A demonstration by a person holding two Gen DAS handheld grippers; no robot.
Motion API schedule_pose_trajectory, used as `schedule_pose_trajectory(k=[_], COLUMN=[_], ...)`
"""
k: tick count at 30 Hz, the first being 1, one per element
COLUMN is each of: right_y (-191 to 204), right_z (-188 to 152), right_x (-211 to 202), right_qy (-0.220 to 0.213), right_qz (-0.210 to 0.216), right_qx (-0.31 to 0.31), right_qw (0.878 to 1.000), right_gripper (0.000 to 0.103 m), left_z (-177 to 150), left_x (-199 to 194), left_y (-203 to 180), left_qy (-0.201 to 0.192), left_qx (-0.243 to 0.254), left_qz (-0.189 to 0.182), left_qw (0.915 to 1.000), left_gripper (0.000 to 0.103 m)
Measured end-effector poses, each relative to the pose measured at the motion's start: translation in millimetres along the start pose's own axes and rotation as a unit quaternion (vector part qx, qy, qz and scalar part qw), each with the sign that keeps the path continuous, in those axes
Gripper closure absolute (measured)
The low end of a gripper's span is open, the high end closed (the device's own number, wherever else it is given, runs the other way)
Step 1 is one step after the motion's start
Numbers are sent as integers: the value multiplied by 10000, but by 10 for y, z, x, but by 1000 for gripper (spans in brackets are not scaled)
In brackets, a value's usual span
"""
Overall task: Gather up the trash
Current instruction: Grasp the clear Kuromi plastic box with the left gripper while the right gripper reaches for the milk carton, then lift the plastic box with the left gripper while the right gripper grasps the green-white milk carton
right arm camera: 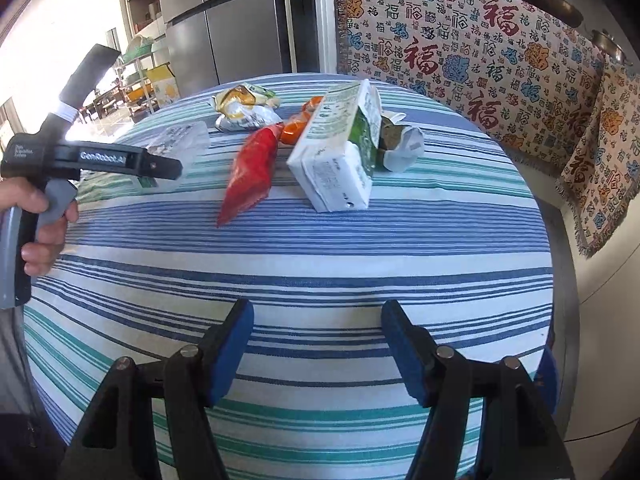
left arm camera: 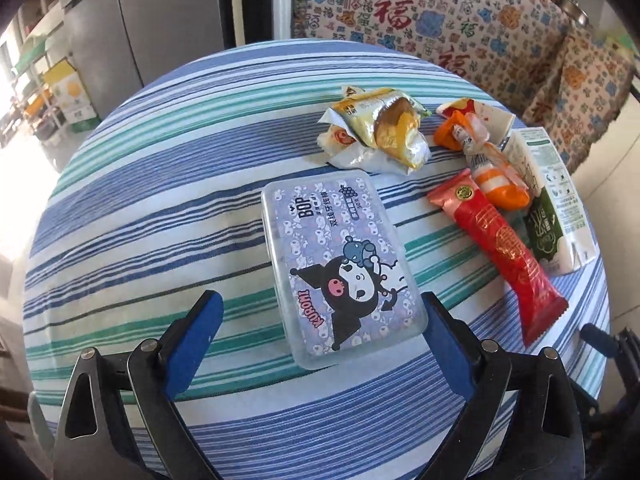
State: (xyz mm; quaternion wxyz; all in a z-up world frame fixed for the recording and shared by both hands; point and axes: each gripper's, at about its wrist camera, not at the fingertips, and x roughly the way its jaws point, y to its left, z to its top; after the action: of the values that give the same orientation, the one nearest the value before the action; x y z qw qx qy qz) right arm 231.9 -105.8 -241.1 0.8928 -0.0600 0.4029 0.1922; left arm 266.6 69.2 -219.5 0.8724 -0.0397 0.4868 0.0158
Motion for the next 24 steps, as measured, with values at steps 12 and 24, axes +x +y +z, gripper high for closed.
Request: schedule_pose_trajectory(k=[12,24], right_y=[-77,-120], right_z=[425,703], right_x=[-212,400], right_qy=[-935,-77], right_qz=[-291,-894], right_qx=[732,517], right_qw=[9925,9946], right_gripper=[36,60], left_z=[-199,-518], left_x=[-149,-274], left_y=[-4,-55], left_qy=[-194,-635], left_qx=[511,683], left_qz=[-119,-241], left_qw=[9984,9953], left_gripper=[40,26])
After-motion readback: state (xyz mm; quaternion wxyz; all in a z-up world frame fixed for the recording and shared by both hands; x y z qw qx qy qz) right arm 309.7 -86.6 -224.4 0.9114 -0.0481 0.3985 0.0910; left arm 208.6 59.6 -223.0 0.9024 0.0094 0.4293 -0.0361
